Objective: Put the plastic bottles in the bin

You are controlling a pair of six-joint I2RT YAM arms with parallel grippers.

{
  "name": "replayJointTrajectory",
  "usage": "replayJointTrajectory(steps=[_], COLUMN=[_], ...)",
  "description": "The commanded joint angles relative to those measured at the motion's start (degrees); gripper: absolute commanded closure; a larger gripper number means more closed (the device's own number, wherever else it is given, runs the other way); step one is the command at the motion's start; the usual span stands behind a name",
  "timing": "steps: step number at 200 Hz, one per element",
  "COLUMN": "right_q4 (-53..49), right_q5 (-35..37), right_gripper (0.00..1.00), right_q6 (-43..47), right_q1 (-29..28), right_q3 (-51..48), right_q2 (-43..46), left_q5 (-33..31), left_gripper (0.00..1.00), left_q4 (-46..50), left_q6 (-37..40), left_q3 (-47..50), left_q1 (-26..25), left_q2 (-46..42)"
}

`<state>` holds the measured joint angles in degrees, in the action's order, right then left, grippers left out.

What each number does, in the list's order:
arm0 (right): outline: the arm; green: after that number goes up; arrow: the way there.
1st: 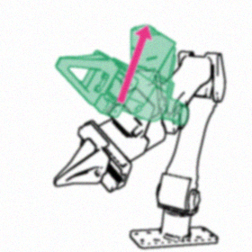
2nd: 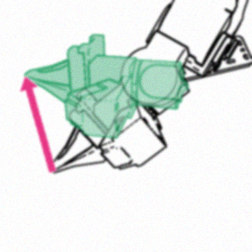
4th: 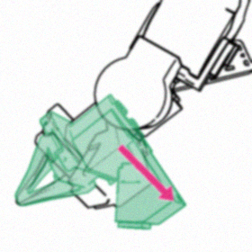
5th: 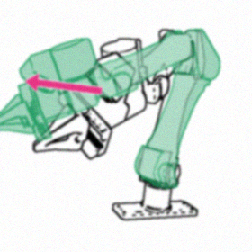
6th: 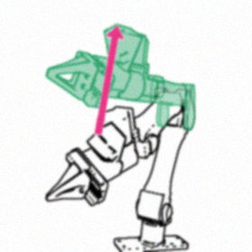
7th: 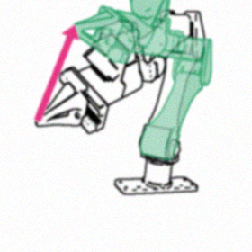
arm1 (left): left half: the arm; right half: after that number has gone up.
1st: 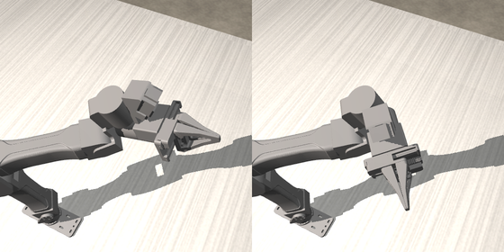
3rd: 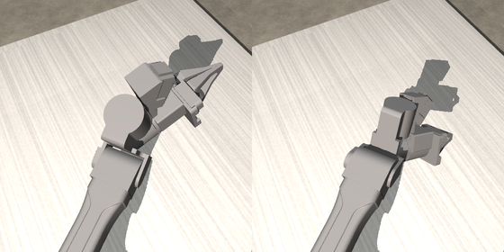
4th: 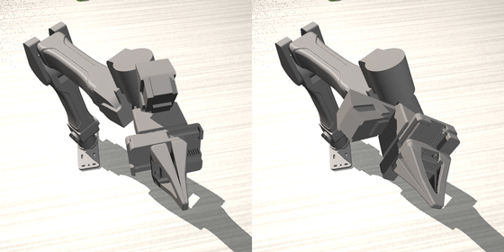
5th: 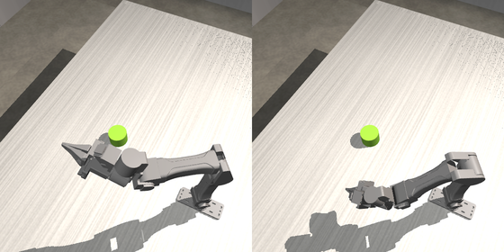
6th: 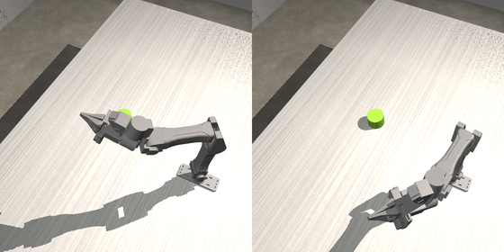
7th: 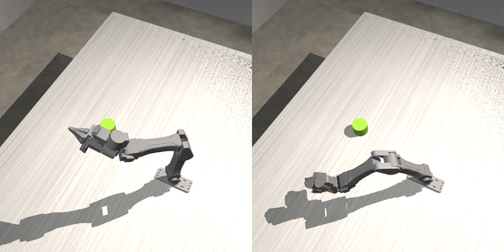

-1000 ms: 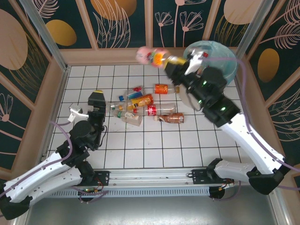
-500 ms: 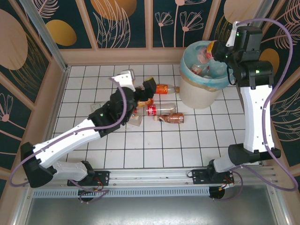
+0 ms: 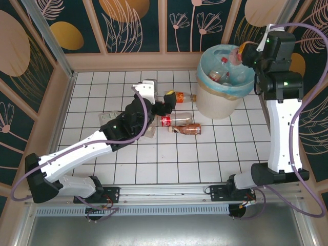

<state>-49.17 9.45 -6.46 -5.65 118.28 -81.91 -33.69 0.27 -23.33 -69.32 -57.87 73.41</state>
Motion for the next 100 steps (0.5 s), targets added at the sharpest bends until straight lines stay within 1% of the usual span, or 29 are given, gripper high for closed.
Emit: replayJointTrajectory(steps=[1, 12, 27, 55, 79, 100], right_q4=[0.55, -2.46, -4.75, -7.14, -9.56, -10.07], right_q5=[1.53, 0.85, -0.38, -2.67, -2.93, -4.62], right_gripper=[1.00, 1.00, 1.00, 1.00, 1.00, 1.00], right_q6=[0.60, 1.16, 1.37, 2.11, 2.23, 1.83], right_q1=[1.20, 1.47, 2.42, 4.25, 4.87, 4.90], right_q3=[4.21, 5.99, 5.65, 3.55, 2.97, 0.74], right_q2=[-2.37, -3.87, -4.47, -4.87, -5.94, -6.06], left_q5=[-1.18, -0.48, 0.11, -2.56, -3.91, -3.55], left_gripper=[0.11, 0.12, 0.13, 0.13, 0.13, 0.13], left_q4=[0.70, 1.37, 1.52, 1.50, 0.81, 0.52], left_q6=[1.61, 2.42, 4.78, 8.04, 8.67, 7.20], left_q3=[0.81, 1.23, 2.60, 4.42, 5.88, 7.27], left_q1=[-0.11, -0.13, -0.13, -0.10, -0.06, -0.06], left_q2=[-2.14, -3.01, -4.60, -6.92, -8.40, -9.45])
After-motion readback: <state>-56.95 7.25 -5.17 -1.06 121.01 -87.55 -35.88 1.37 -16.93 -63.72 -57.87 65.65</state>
